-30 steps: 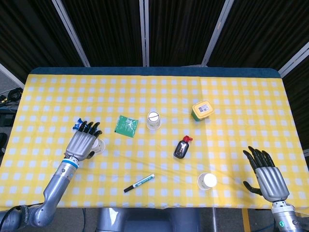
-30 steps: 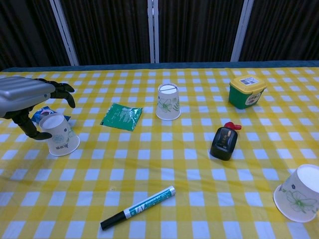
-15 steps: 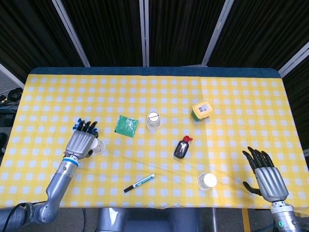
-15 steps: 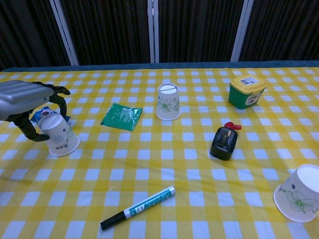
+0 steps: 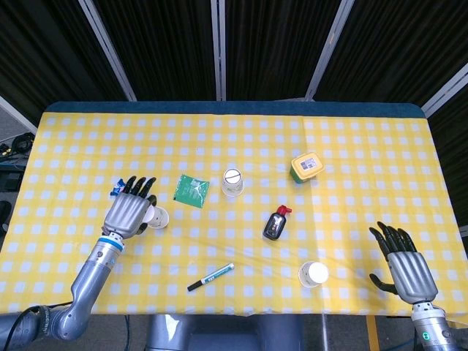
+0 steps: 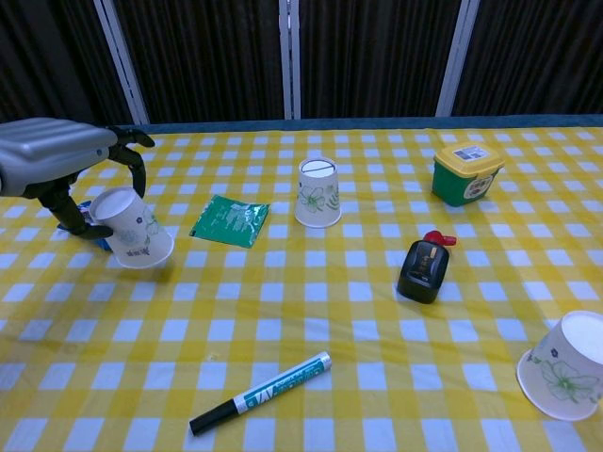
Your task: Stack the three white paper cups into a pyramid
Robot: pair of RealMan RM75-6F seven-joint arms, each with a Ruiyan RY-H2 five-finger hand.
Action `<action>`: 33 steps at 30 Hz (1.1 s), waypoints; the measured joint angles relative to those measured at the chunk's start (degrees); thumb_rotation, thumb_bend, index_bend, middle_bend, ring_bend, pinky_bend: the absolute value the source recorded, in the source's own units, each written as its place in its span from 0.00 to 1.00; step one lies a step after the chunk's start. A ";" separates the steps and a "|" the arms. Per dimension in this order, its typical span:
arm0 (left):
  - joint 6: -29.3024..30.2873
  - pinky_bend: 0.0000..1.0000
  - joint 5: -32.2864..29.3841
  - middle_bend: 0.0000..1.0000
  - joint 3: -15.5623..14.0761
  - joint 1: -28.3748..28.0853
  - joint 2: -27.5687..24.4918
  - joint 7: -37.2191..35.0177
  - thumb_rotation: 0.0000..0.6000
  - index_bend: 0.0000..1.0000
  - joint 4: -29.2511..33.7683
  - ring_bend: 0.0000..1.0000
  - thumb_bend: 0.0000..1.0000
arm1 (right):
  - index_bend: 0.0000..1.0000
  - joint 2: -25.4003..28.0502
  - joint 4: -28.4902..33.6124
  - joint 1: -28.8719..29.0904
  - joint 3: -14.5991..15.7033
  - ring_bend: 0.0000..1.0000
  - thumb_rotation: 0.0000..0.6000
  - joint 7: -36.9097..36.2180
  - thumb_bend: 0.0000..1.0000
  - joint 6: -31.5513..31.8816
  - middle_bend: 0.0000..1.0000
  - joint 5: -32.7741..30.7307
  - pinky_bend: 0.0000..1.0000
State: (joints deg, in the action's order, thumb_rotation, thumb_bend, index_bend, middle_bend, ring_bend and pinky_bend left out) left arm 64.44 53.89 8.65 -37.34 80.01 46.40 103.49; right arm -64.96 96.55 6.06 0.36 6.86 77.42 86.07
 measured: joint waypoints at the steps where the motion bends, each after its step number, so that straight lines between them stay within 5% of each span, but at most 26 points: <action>1: -0.03 0.00 -0.08 0.00 0.48 -0.56 -0.26 0.17 1.00 0.43 0.57 0.00 0.30 | 0.07 0.03 -0.08 0.04 -0.12 0.00 1.00 -0.22 0.13 -0.08 0.00 -0.25 0.00; 14: -3.65 0.00 -10.79 0.00 6.26 -11.33 1.10 5.85 1.00 0.44 -1.18 0.00 0.30 | 0.07 0.84 -1.95 0.61 -1.74 0.00 1.00 -4.05 0.13 -1.53 0.00 -3.70 0.00; 33: -14.16 0.00 -17.38 0.00 8.66 -24.65 11.98 2.84 1.00 0.46 -24.68 0.00 0.30 | 0.07 0.68 -4.96 1.45 -3.57 0.00 1.00 -5.84 0.12 -3.94 0.00 -8.49 0.00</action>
State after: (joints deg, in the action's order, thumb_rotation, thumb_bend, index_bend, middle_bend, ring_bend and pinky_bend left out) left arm 50.28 36.50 17.31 -61.98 91.99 49.24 78.80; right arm -64.28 91.59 7.51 -3.21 1.01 73.48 77.58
